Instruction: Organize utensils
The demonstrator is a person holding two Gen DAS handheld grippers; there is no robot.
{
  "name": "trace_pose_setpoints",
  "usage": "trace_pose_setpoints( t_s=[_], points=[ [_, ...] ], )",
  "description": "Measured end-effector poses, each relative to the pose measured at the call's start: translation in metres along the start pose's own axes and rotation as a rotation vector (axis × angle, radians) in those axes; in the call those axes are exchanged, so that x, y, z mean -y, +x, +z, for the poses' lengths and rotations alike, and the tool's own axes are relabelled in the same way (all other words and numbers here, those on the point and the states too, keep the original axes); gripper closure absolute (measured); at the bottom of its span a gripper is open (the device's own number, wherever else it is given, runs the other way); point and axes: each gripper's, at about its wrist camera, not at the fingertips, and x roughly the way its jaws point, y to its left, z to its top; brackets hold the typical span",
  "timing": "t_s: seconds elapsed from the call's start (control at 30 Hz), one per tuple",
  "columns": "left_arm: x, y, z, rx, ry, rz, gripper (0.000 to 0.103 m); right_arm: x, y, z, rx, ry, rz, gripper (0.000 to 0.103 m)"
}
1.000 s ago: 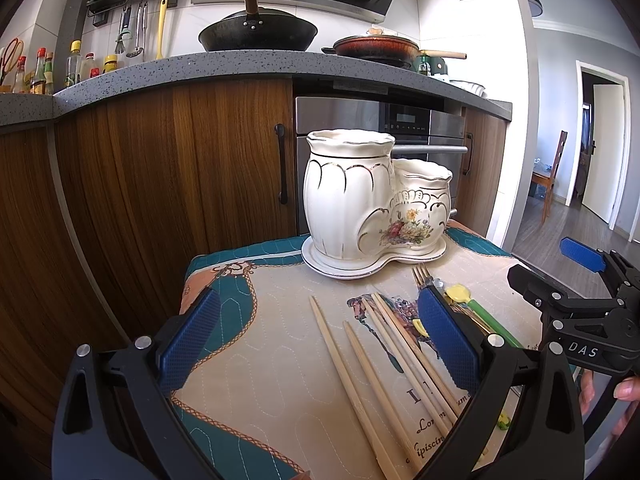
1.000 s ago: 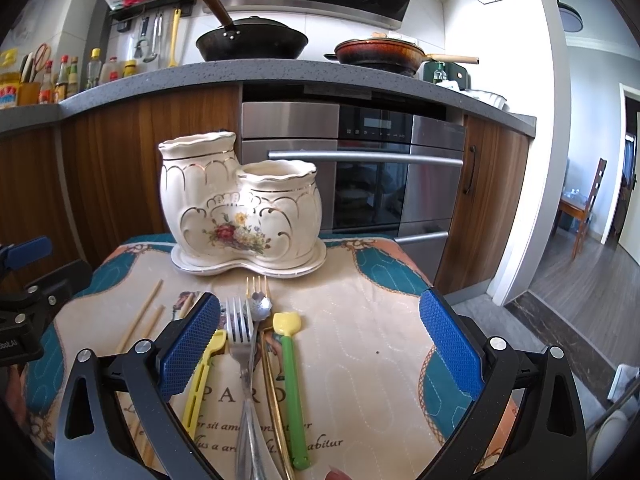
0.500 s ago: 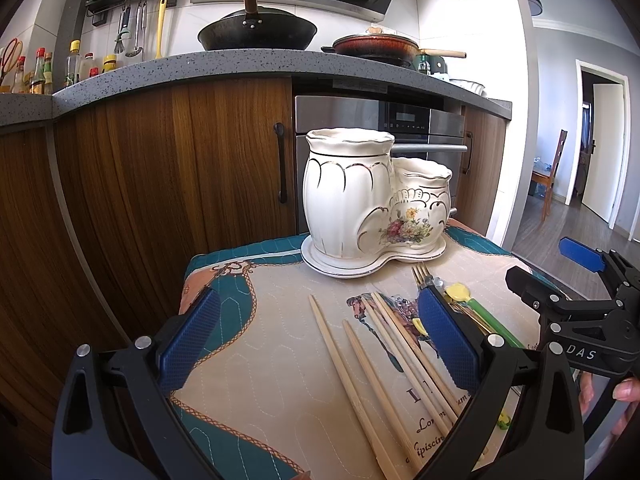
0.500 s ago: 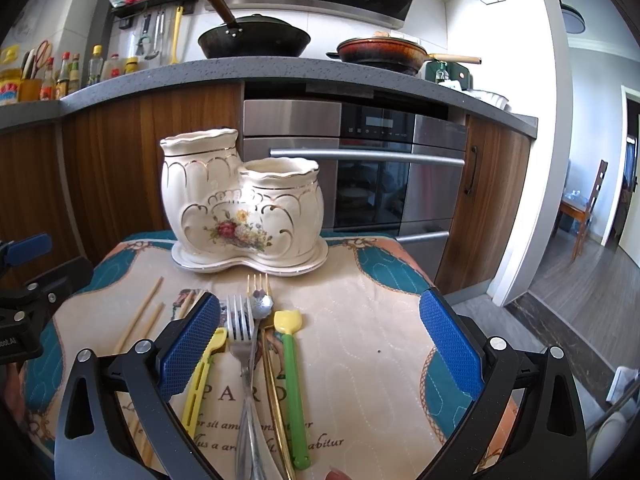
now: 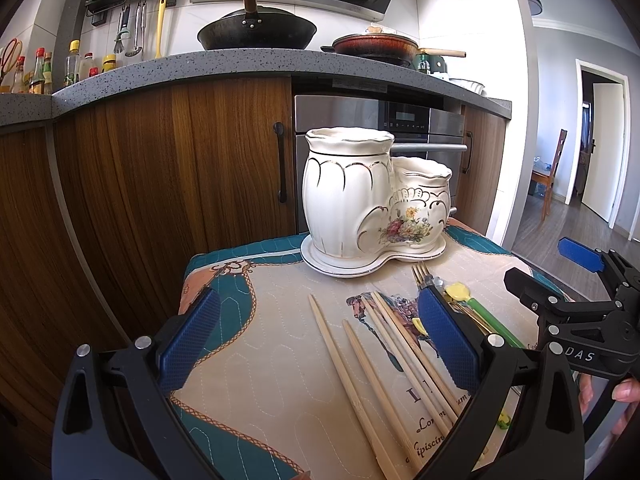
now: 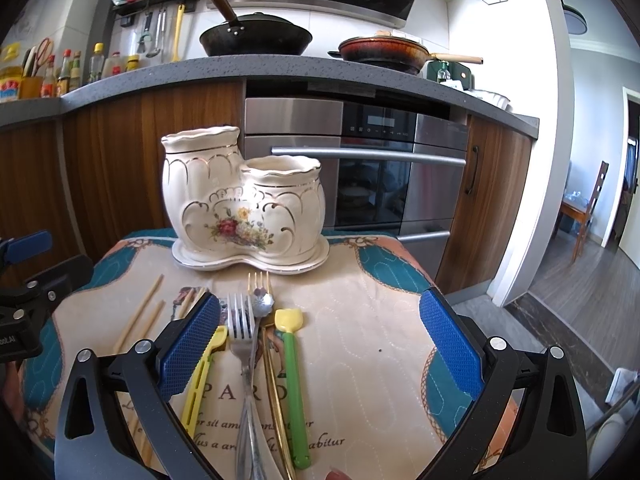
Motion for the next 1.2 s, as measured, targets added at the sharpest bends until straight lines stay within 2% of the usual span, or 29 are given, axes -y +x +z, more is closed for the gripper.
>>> trace_pose_setpoints(
  t_s=[0.3,0.47,0.73,0.9,1.0,1.1,1.2],
  points=[
    [0.000,0.001,0.000,-0.003,0.001,-0.001,0.005,-0.001,0.002,-0.001,-0.003,-0.002,0.002,0.004],
    [0.002,0.009,-0.005,-0.036,0.000,-0.008,0.005,-0.003,0.006,-0.002,-0.025,-0.017,0.000,0.004],
    [-0.004,0.039,-0.019,-0.243,0.008,-0.022,0.005,0.004,0.024,-0.004,-0.151,-0.046,-0.005,0.004],
    [-0.008,0.040,-0.019,-0.277,0.036,0.035,0.006,0.018,0.033,-0.002,-0.238,-0.001,0.083,0.004],
    [-0.004,0.042,-0.018,-0.328,0.073,0.047,0.006,0.024,0.034,-0.001,-0.264,0.014,0.108,0.004],
    [0.002,0.045,-0.024,-0.392,0.121,0.054,0.006,0.025,0.033,0.000,-0.283,-0.028,0.111,0.004],
    [0.002,0.048,-0.029,-0.422,0.143,0.084,0.006,0.021,0.030,-0.001,-0.295,-0.105,0.122,0.004]
  ],
)
